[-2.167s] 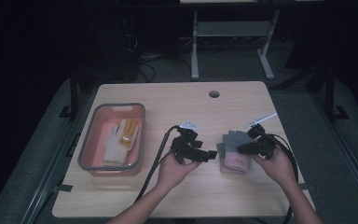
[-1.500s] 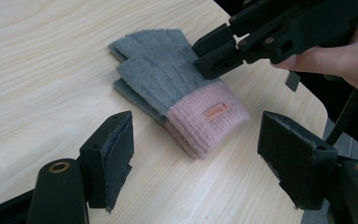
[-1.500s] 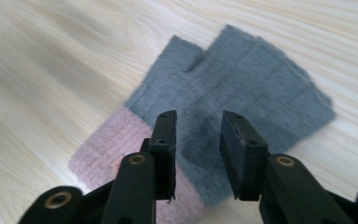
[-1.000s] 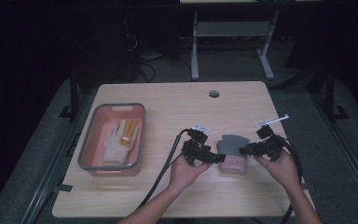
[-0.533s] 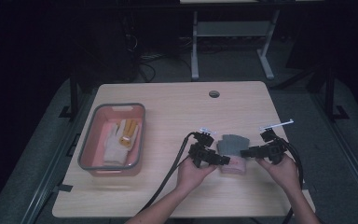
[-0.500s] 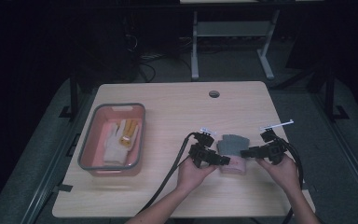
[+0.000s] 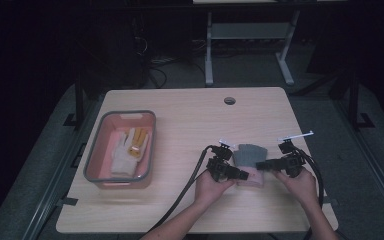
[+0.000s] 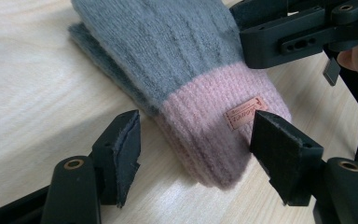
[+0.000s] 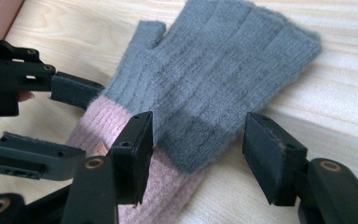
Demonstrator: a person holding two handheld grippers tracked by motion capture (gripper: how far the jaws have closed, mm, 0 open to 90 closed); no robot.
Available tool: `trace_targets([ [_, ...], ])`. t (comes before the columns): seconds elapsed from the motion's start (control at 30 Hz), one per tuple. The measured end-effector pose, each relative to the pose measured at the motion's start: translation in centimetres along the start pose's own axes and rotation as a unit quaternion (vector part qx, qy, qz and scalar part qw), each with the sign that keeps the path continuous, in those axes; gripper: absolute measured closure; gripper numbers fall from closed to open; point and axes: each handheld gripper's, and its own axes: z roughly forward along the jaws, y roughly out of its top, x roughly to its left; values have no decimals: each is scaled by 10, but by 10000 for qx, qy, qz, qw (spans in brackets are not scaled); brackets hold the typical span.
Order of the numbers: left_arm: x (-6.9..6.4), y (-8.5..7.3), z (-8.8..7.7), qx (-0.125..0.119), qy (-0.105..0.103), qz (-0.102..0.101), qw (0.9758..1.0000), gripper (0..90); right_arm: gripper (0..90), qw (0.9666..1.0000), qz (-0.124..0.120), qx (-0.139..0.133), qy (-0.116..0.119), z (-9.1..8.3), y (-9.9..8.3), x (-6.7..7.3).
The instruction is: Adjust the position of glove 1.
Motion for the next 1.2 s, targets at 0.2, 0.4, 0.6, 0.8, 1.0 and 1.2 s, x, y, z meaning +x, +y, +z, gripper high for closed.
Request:
trace_targets([
  [0.2,1,0,4,57,-33,-72,10000,361,417,9996,247,-17,160,6,-7,-6],
  [0.4,2,1,6,62,-119,-116,9998,393,464,9983,475,-93,330,9,-11,-9],
  [0.6,4,3,8,72,-229,-200,9995,456,562,9962,666,-158,530,13,-14,-10],
  [0.8,6,5,8,9,-334,-238,9992,540,669,9926,891,-239,785,15,-16,-13],
  [1.0,10,6,8,1,-435,-326,9985,598,727,9930,846,-287,777,14,-14,-10],
  [1.2,12,7,7,-37,-531,-384,9978,640,742,9928,847,-311,786,13,-14,-10],
])
